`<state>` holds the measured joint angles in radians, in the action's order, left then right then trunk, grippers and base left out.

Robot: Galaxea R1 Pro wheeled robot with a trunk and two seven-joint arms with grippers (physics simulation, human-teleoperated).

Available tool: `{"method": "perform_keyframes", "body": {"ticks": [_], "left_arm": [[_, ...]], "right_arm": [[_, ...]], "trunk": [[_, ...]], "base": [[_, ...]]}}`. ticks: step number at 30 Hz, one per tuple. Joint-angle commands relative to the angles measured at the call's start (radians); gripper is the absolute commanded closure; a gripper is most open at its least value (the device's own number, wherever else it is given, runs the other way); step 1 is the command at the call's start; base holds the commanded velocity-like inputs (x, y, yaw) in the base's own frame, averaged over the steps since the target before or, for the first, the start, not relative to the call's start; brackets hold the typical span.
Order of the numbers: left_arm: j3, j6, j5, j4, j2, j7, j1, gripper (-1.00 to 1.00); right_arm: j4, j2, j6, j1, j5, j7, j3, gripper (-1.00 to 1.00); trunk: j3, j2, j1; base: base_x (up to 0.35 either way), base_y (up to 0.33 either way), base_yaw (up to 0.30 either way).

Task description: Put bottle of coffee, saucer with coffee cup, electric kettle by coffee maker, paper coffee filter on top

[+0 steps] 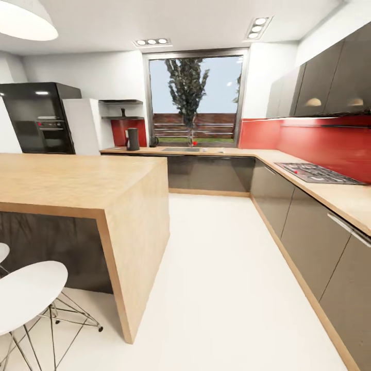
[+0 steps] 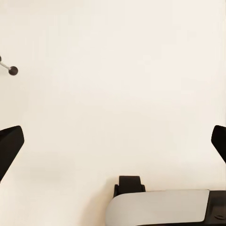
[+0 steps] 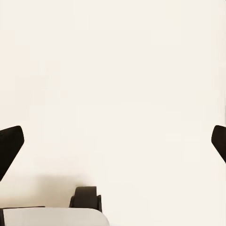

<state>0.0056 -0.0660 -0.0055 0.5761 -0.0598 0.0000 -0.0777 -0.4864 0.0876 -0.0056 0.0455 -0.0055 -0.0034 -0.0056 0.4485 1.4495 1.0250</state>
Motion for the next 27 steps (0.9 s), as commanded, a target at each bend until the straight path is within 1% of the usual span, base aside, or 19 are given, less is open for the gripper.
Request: {"method": "perform_keyframes", "body": {"ticks": [1, 11, 14, 23, 27], "left_arm": [[0.001, -0.002, -0.001, 0.002, 0.0, 0.0, -0.001, -1.0], [0.0, -0.002, -0.001, 0.001, 0.0, 0.0, -0.001, -1.0], [-0.002, -0.002, -0.001, 0.001, 0.0, 0.0, -0.001, -1.0], [-0.005, -0.002, -0.001, 0.001, 0.0, 0.0, -0.001, -1.0], [-0.005, -0.002, -0.001, 0.001, 0.0, 0.0, -0.001, -1.0]], "right_arm": [[0.0, 0.0, -0.001, 0.001, -0.001, -0.001, -0.001, -1.0], [0.0, 0.0, -0.001, 0.001, -0.001, -0.001, -0.001, -1.0], [0.0, 0.0, -0.001, 0.001, -0.001, -0.001, -0.001, -1.0], [0.001, 0.001, -0.001, 0.001, 0.007, 0.002, 0.002, -1.0], [0.002, 0.0, -0.001, 0.001, 0.008, 0.002, 0.003, -1.0]], "trunk": [[0.001, 0.0, 0.0], [0.001, 0.0, 0.0], [0.001, 0.0, 0.0], [0.001, 0.0, 0.0], [0.001, 0.0, 0.0]], "base": [[0.0, 0.0, -0.252], [0.0, 0.0, -0.252], [0.085, 0.0, -0.201], [0.271, 0.0, -0.037], [0.313, -0.078, -0.001]]}}
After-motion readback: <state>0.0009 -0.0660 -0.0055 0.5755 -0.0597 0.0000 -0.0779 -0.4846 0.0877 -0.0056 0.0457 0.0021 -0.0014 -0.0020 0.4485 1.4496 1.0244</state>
